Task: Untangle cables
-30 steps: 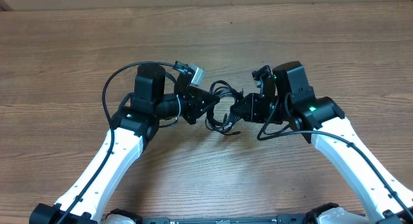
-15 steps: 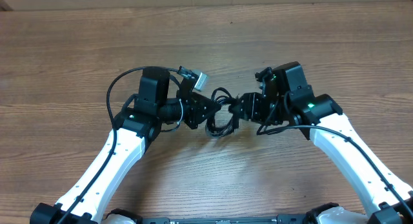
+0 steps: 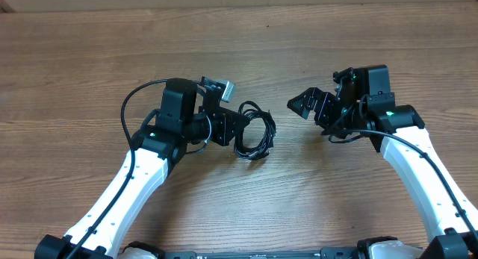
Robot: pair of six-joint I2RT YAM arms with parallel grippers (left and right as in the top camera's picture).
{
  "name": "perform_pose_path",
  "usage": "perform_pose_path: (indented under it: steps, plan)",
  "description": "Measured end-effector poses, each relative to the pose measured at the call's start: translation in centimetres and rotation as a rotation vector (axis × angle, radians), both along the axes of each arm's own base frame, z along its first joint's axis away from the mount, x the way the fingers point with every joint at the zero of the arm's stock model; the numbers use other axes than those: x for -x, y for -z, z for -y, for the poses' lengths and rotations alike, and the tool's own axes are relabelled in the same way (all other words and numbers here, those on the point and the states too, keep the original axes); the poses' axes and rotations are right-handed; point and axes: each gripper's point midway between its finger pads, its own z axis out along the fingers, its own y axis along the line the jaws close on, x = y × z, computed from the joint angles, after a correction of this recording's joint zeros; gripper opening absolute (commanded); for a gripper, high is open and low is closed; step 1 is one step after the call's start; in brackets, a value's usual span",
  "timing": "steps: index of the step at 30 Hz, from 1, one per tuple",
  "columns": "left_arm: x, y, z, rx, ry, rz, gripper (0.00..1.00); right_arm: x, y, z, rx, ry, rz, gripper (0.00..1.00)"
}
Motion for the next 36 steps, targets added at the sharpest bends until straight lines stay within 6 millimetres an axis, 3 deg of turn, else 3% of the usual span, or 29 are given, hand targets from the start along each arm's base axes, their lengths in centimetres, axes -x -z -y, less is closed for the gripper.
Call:
perform_pose_path:
  steps: [13, 36]
  plan:
    - [0.3, 2.0, -1.4, -0.025, -0.164, -0.204, 0.04, -0.4, 0.3, 0.7, 0.042, 0.027, 0.011, 1.0]
    - [1.3, 3.0, -1.8, -0.049, -0.186, -0.282, 0.04, -0.5, 0.3, 0.8, 0.048, 0.03, 0.012, 1.0]
